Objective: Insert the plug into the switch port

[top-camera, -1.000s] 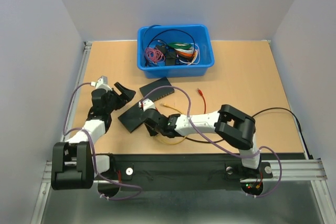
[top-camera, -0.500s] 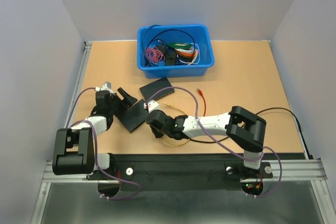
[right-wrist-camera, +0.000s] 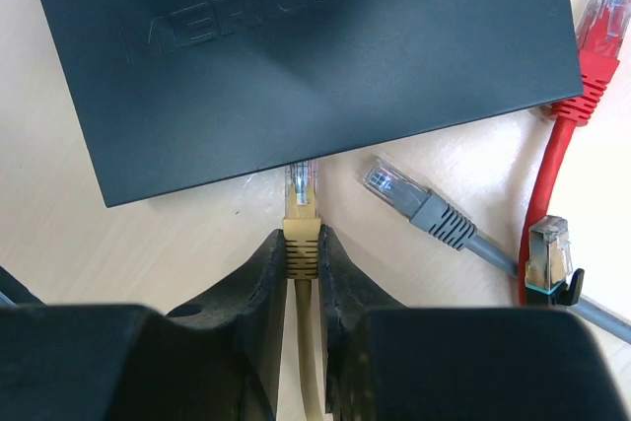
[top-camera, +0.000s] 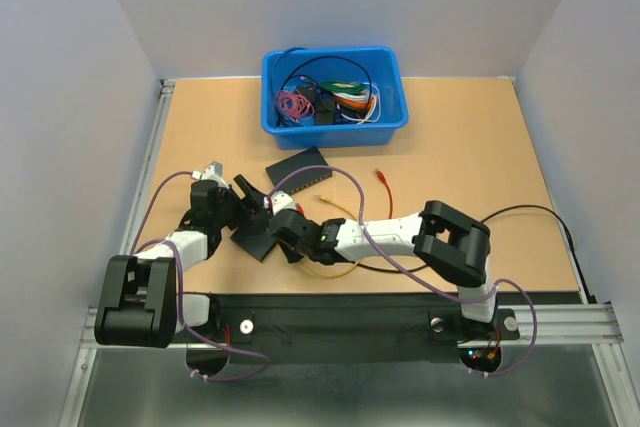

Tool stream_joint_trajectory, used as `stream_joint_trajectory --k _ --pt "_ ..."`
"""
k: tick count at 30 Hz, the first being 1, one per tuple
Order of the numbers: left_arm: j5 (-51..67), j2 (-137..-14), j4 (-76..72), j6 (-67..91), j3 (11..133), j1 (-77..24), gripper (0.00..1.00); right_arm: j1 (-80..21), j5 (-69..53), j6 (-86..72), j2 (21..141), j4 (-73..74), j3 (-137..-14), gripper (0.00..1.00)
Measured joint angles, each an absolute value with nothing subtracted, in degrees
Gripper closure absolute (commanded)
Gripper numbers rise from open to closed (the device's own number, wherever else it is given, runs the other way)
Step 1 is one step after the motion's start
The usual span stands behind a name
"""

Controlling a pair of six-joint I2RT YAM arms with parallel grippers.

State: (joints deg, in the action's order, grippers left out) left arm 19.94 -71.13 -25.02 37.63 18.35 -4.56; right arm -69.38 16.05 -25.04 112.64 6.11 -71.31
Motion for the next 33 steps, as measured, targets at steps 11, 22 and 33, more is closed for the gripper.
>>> stream_joint_trajectory --k 11,22,33 --pt "20.0 -71.1 -25.1 37.4 18.3 -4.6 0.11 -69.5 16.2 -24.5 113.0 6.8 -71.9 1.00" --pt "20.7 -73.5 -28.3 35.5 18.5 -4.7 0.12 -69.5 16.6 -19.3 113.9 4.7 -71.9 1.00" --pt "18.5 -73.7 -29.1 34.2 18.5 -6.2 0.15 -69.3 17.3 -18.2 115.4 4.9 -73.9 1.00"
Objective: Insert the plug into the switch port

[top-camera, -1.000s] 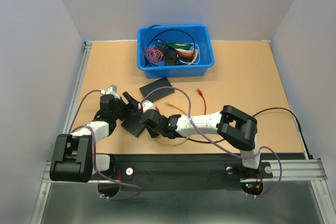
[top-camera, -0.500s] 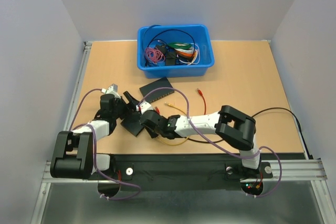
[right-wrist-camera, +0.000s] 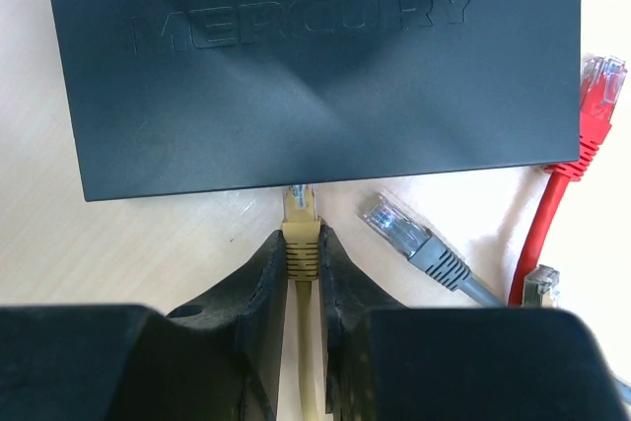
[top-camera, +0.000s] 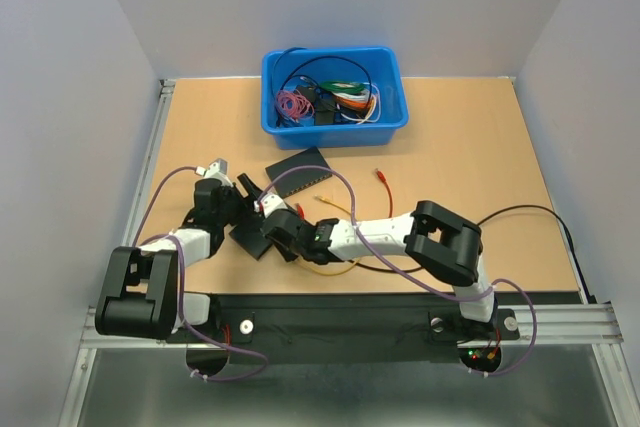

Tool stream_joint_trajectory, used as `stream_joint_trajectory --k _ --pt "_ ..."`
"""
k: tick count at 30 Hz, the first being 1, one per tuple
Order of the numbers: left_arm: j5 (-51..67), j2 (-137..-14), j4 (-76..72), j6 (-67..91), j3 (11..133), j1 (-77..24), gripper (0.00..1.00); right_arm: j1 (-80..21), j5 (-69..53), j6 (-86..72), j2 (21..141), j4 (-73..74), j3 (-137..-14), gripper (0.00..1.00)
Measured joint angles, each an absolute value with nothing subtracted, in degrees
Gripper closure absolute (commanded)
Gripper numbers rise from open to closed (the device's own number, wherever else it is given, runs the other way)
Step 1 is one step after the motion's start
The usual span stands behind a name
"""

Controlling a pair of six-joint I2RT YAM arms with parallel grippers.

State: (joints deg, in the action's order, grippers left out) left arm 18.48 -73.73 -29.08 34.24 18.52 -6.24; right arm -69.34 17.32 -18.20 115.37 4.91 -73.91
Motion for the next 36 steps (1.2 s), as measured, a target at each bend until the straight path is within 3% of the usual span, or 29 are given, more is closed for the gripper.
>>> stream_joint_trajectory --k 10,18,20,23,24,27,32,36 --pt "15.5 -72.8 -30.9 33.9 18.2 -7.9 0.16 -69.3 17.3 -18.2 117.0 5.2 -76.3 1.00" --pt "16.5 -68.8 -32.8 36.2 16.3 -9.5 0.16 -69.3 17.5 -16.6 117.7 -12.7 -70.2 0.98" --pt "17.1 -68.5 -33.0 37.5 15.7 -10.5 0.16 -69.1 18.3 -14.9 119.3 -17.4 -70.1 0.91" --pt "17.2 -68.3 -32.7 38.4 15.7 -10.3 0.16 -69.1 19.1 -14.0 120.0 -19.7 -70.0 0.71" --pt "17.4 -68.1 -32.4 38.5 15.7 -10.4 0.15 -69.0 19.1 -13.7 120.0 -20.5 -69.6 0.60" --pt "17.7 -67.6 -31.9 38.5 15.7 -10.6 0.15 -68.9 19.2 -13.5 119.9 -23.7 -67.7 0.48" --pt "18.4 -66.5 -30.0 38.9 15.9 -11.2 0.14 -68.6 19.0 -14.0 115.5 -25.3 -61.1 0.40" --pt "17.9 -66.9 -27.0 38.8 17.8 -11.2 0.13 -68.3 18.0 -14.5 110.6 -22.5 -58.2 0.39"
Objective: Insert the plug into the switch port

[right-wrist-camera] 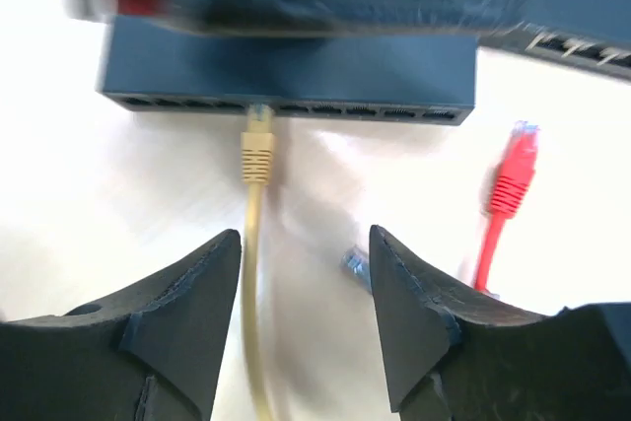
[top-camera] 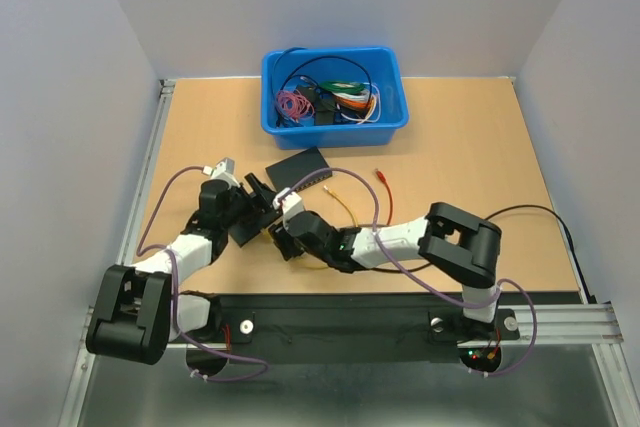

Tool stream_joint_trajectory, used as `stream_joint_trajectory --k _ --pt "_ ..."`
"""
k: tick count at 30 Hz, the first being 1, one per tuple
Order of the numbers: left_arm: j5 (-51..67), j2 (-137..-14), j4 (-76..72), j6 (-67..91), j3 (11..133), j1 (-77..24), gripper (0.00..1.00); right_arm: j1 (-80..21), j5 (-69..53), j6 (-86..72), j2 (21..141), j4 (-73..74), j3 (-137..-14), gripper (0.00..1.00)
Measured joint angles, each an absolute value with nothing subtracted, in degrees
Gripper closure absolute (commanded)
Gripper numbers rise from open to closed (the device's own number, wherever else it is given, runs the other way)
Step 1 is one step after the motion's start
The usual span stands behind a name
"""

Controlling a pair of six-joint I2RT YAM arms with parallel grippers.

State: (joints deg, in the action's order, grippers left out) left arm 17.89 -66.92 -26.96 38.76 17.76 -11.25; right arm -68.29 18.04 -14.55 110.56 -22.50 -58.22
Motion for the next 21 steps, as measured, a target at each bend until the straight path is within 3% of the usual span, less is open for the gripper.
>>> stream_joint_trajectory --k 9,21 --pt "16.4 -70.1 -22.0 37.5 22.8 -10.7 0.13 -68.3 17.5 -13.1 95.1 -16.4 -55.1 0.32" --pt "16.2 -70.2 -21.1 36.2 23.4 -2.6 0.13 -67.6 9.7 -4.9 96.4 -10.8 -50.4 0.44"
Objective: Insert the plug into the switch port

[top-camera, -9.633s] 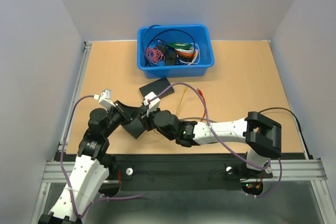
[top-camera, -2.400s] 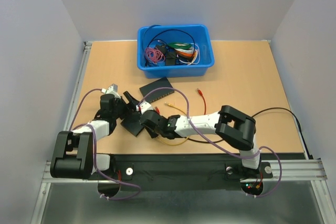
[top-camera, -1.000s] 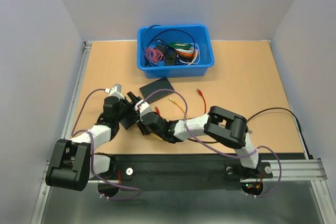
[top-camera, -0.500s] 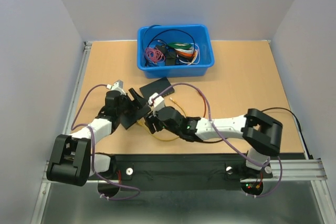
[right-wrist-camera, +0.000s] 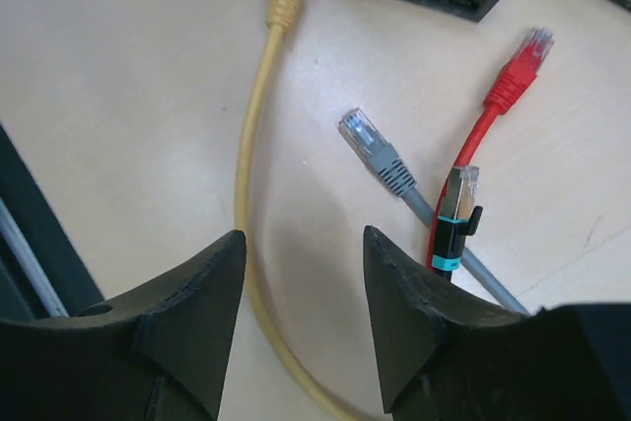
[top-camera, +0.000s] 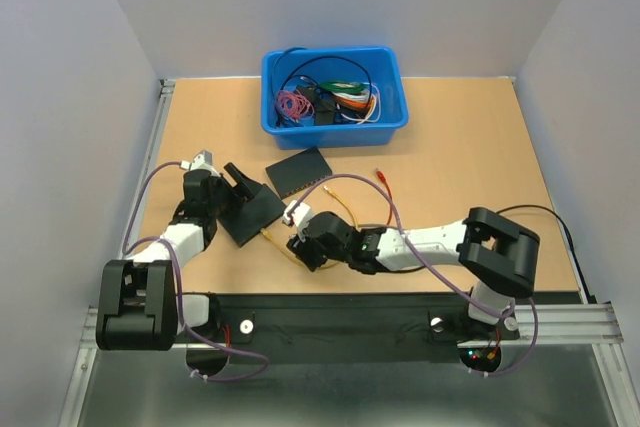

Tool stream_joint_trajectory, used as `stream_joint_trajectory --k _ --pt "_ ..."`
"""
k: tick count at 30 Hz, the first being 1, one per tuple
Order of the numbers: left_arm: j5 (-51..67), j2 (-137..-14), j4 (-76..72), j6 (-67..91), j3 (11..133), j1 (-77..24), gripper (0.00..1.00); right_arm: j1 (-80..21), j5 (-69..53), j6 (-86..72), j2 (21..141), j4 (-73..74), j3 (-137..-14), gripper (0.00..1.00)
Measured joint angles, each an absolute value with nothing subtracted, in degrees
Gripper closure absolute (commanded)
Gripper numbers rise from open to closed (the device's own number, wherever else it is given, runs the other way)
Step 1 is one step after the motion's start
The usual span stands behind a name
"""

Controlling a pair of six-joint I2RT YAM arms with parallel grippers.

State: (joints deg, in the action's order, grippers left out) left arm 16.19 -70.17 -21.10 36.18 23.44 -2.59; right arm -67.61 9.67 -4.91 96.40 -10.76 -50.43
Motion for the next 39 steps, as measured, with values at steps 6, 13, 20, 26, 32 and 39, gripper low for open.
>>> stream_joint_trajectory --k 6,13,20,26,32,39 --pt "14.7 -68.9 -19.7 36.0 23.3 -1.4 0.13 -63.6 4.8 -1.8 101.7 -9.9 -52.1 0.45" --pt "14.3 -68.6 -19.3 36.0 23.3 -1.4 0.13 -60.3 1.9 1.5 104.0 -9.8 -54.5 0.44" --pt "14.1 -68.4 -19.0 36.0 23.2 -1.4 0.13 -60.3 0.1 3.9 106.3 -9.9 -57.1 0.42" --pt "14.1 -68.0 -19.0 35.8 23.0 -1.4 0.13 -60.2 0.0 5.5 108.8 -9.8 -60.2 0.41" --pt "14.2 -68.0 -19.0 35.6 23.0 -1.4 0.13 -59.5 -0.5 6.2 108.7 -9.9 -60.3 0.41" --pt "14.6 -68.3 -19.5 35.4 23.0 -1.4 0.13 -59.2 -0.6 6.7 106.6 -10.6 -59.9 0.41"
